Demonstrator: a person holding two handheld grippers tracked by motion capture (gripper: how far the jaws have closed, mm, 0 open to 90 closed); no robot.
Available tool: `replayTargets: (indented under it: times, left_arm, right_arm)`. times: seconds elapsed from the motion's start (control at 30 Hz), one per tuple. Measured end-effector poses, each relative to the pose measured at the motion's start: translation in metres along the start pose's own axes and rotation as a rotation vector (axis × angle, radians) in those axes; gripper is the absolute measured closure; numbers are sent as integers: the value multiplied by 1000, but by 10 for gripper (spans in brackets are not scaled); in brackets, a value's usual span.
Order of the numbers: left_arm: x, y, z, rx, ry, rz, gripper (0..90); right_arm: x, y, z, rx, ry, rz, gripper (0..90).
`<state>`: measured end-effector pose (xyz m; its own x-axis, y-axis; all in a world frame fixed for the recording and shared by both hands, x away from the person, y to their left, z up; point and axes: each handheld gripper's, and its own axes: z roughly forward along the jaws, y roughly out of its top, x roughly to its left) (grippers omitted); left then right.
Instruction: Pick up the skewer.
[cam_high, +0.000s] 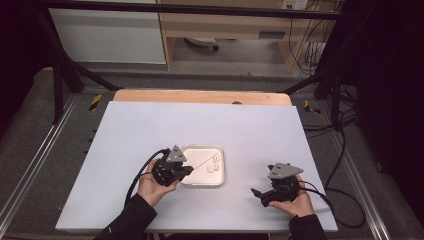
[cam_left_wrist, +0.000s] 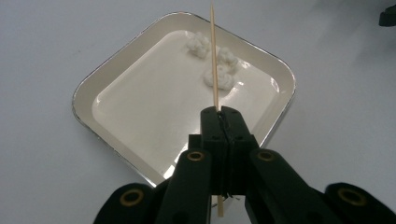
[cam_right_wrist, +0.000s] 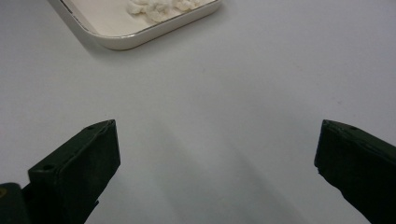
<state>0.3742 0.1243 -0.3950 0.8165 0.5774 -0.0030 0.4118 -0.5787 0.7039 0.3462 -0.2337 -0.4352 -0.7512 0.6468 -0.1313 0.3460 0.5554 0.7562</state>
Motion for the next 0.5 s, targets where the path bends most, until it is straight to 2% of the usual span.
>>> replayTargets:
  times: [0.5]
  left_arm:
    - [-13, 19, 3, 46, -31, 67, 891]
  right_arm:
    - [15, 15, 4, 19, -39, -154, 13]
